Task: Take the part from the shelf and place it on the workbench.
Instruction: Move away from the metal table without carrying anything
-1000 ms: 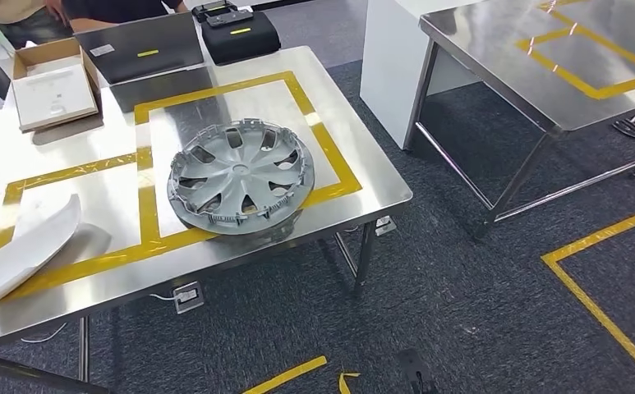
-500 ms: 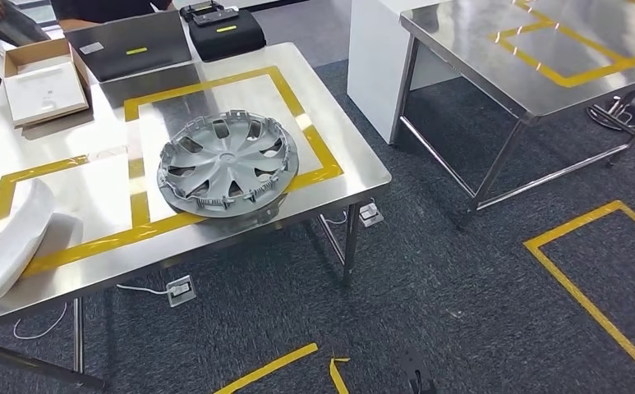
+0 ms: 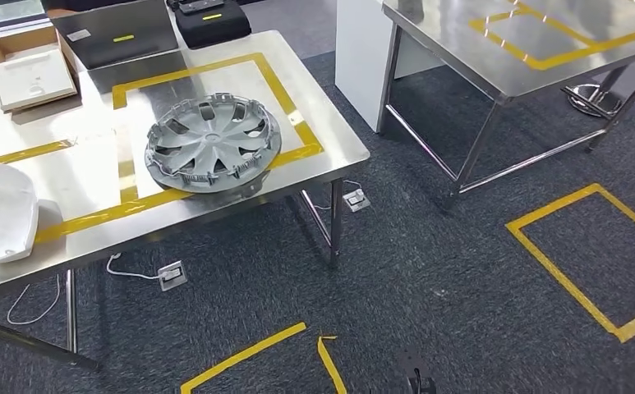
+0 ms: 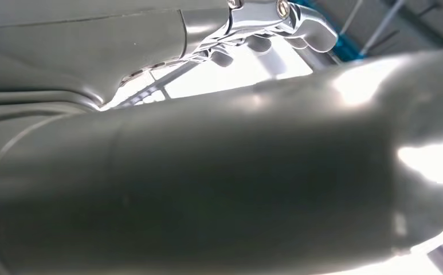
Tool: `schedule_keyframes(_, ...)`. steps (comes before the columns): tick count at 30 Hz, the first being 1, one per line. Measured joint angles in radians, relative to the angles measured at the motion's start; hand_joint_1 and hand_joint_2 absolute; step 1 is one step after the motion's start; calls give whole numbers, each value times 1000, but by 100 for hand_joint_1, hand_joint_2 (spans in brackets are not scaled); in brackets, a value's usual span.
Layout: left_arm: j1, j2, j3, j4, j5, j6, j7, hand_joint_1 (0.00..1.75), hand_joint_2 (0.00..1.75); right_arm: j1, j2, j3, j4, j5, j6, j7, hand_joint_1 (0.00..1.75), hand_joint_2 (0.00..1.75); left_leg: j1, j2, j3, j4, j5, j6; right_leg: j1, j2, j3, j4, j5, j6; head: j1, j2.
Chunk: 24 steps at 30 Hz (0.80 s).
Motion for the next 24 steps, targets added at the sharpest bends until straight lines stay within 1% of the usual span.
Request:
schedule_keyframes(1,14,11,1,-20,-1,0,1,0,0,0,0,0,0,0,1,0,0,0,1,-3,-4,4,-8,-7,-1,0,-5,-1,9,-9,-2,0)
schedule_keyframes(2,29,23,2,-40,-2,0,1,0,0,0,0,-1,0,0,1,0,0,0,3,-6,-12,22,-33,-14,-2,0,-13,-5,20,-17,-2,0)
schedule_keyframes(3,42,34,3,-59,-2,0,1,0,0,0,0,-1,0,1,2,0,0,0,5,-10,-25,58,-74,-20,-4,-1,-22,-8,31,-22,-3,0)
schedule_keyframes(4,55,45,4,-77,-2,0,1,0,0,1,0,-1,0,1,2,1,0,0,7,-13,-42,112,-123,-25,-4,0,-33,-9,42,-25,-5,0)
schedule_keyframes(5,68,54,5,-95,-2,0,1,0,0,1,0,-2,0,1,3,1,0,0,8,-14,-57,173,-166,-29,-4,0,-46,-9,52,-27,-5,0)
schedule_keyframes(6,82,63,6,-115,-2,0,1,0,0,1,0,-2,0,2,4,2,0,0,8,-14,-65,227,-188,-31,-4,0,-60,-9,63,-27,-5,0)
schedule_keyframes(7,95,73,7,-135,-2,0,1,0,0,2,0,-3,0,2,4,3,0,0,9,-14,-62,258,-189,-31,-4,0,-74,-9,74,-26,-5,0)
schedule_keyframes(8,109,84,9,-157,0,0,2,0,0,2,0,-5,0,2,4,4,0,0,9,-14,-43,258,-171,-29,-4,0,-88,-9,85,-25,-5,0)
schedule_keyframes(9,123,95,12,-181,2,0,2,0,0,2,0,-6,0,2,4,5,0,0,9,-15,-7,226,-145,-26,-4,0,-102,-8,96,-23,-5,0)
schedule_keyframes(10,135,107,16,-207,6,1,3,0,0,2,0,-7,0,1,4,6,0,0,8,-16,44,165,-130,-21,-4,0,-112,-8,106,-20,-5,0)
schedule_keyframes(11,147,119,21,-234,11,2,4,0,0,2,0,-8,0,0,4,7,0,0,6,-17,99,91,-131,-16,-3,1,-120,-8,116,-16,-4,0)
schedule_keyframes(12,162,131,27,-262,18,3,4,0,0,3,0,-9,0,-2,4,8,0,0,3,-18,138,32,-139,-11,-3,2,-124,-10,125,-11,-4,0)
schedule_keyframes(13,178,144,35,-287,28,5,2,0,0,3,0,-9,0,-4,4,8,0,0,0,-19,164,-8,-149,-6,-3,3,-124,-14,135,-4,-5,0)
schedule_keyframes(14,198,155,43,-311,40,6,-1,0,0,3,1,-11,0,-6,4,9,0,0,-4,-18,171,-26,-152,-1,-4,3,-123,-20,144,3,-6,0)
schedule_keyframes(15,222,164,53,-332,53,7,-7,0,0,5,1,-13,0,-8,3,9,0,0,-4,-17,166,-30,-143,7,-5,4,-121,-27,153,11,-9,0)
schedule_keyframes(16,250,171,65,-351,66,8,-14,0,0,7,1,-15,0,-11,2,8,0,0,-3,-14,162,-36,-132,15,-7,4,-122,-27,150,16,-11,0)
schedule_keyframes(17,283,175,78,-370,77,8,-22,0,0,8,2,-18,0,-14,2,8,0,0,-1,-12,156,-42,-119,25,-7,3,-126,-16,127,21,-11,0)
schedule_keyframes(18,321,176,93,-386,84,8,-31,0,0,10,2,-21,0,-16,1,7,0,0,1,-9,147,-46,-105,32,-6,3,-135,14,85,24,-10,0)
schedule_keyframes(19,364,176,112,-400,91,9,-39,0,0,11,2,-23,0,-17,1,6,0,0,1,-7,136,-48,-92,37,-6,2,-147,63,29,27,-9,0)
schedule_keyframes(20,411,173,132,-409,97,9,-44,0,0,12,3,-25,0,-18,0,5,0,0,0,-5,123,-47,-80,41,-5,1,-159,126,-22,30,-8,0)
schedule_keyframes(21,460,170,153,-413,106,9,-47,0,0,12,3,-25,0,-18,0,5,0,0,-1,-4,108,-46,-68,41,-4,1,-168,187,-54,33,-8,0)
schedule_keyframes(22,509,163,175,-412,116,8,-47,0,0,12,2,-26,0,-17,-1,5,0,0,-1,-2,92,-43,-57,41,-2,1,-167,230,-59,35,-8,0)
schedule_keyframes(23,555,155,195,-404,128,4,-42,0,0,13,2,-27,0,-17,-2,5,0,0,-2,-1,74,-39,-47,39,-1,1,-151,244,-41,35,-8,0)
schedule_keyframes(24,596,146,216,-387,142,-5,-34,0,0,13,2,-29,0,-16,-3,6,0,0,-1,0,57,-34,-38,37,0,1,-119,224,-13,34,-7,0)
